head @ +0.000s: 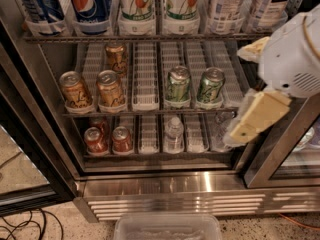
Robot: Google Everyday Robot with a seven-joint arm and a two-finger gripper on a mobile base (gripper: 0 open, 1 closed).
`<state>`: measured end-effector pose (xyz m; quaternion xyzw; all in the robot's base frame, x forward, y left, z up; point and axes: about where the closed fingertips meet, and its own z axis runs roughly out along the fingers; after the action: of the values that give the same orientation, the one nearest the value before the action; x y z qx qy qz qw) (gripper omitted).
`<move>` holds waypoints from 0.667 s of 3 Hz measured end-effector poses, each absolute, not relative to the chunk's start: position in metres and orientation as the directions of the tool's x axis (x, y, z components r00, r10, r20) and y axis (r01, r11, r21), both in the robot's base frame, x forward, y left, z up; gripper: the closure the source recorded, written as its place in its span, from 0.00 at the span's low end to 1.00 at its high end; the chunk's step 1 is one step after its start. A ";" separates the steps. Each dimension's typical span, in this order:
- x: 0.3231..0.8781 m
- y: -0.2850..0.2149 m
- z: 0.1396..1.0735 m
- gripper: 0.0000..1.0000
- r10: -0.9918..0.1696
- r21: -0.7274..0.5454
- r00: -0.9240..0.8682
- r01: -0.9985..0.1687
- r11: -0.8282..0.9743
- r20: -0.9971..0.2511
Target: Pick pepsi can from top shelf of fridge
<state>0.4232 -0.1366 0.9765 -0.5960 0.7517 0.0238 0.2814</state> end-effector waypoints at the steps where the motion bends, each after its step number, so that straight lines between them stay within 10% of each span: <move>1: 0.428 -0.096 0.970 0.00 -0.804 -0.305 -0.097 -0.893 0.331 -0.587; 2: 0.435 -0.060 0.966 0.00 -0.712 -0.312 -0.064 -0.869 0.384 -0.700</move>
Offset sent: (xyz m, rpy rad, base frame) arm 0.0457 0.1081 0.0000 0.5017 -0.2962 -0.0720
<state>0.4354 -0.0605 0.9664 -0.5465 0.7231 0.0956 0.4116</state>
